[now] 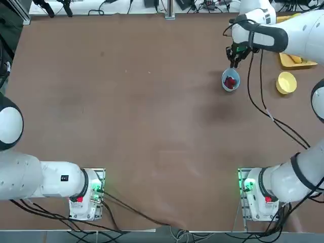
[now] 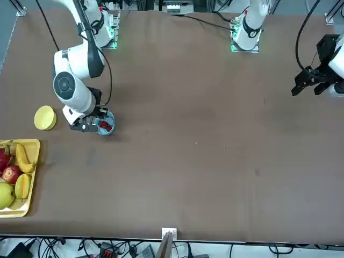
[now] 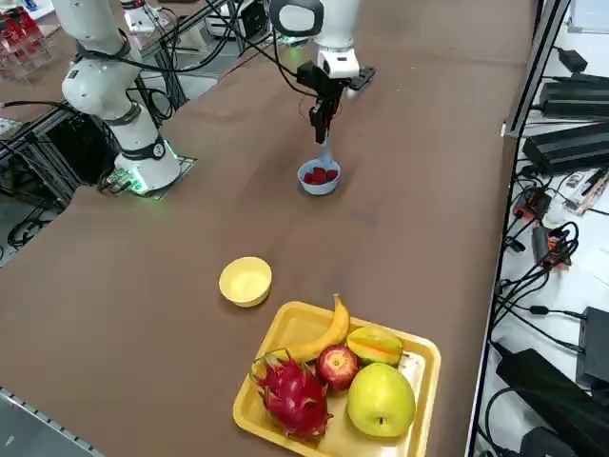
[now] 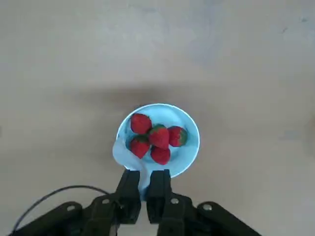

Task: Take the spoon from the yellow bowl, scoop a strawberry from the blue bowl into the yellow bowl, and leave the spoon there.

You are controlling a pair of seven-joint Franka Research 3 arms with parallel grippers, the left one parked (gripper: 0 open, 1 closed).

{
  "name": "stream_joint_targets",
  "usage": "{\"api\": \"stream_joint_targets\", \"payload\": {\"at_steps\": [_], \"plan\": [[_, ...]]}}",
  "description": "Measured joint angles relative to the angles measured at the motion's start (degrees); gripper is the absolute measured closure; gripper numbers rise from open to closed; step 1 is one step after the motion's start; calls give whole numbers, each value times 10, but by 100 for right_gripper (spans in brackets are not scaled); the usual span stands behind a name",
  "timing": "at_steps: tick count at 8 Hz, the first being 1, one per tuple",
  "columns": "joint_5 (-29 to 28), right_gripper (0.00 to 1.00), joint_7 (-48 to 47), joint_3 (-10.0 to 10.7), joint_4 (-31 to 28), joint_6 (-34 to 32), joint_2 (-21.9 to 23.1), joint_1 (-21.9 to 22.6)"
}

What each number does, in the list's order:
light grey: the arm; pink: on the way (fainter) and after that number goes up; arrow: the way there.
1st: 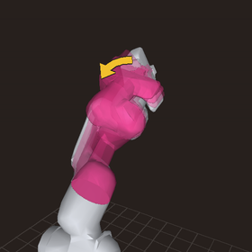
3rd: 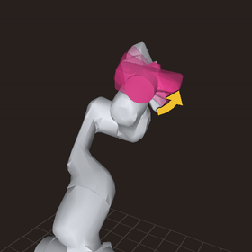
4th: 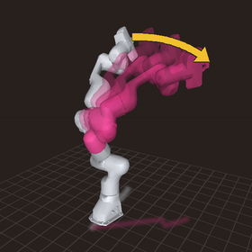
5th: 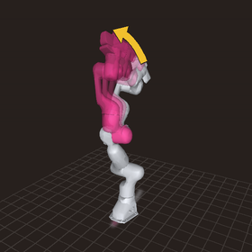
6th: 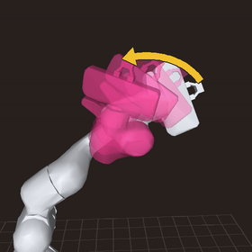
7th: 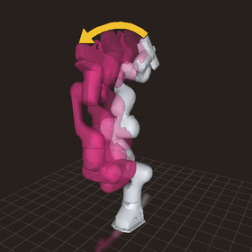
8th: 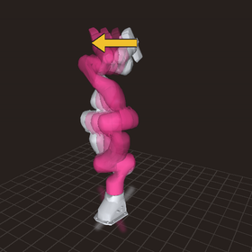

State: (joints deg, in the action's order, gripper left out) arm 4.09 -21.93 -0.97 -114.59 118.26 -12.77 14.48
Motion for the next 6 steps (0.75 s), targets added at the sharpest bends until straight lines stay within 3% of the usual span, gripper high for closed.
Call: {"api": "stream_joint_targets", "payload": {"at_steps": [6], "plan": [[-2,89,-2,4,-7,16,-15,-2]]}}
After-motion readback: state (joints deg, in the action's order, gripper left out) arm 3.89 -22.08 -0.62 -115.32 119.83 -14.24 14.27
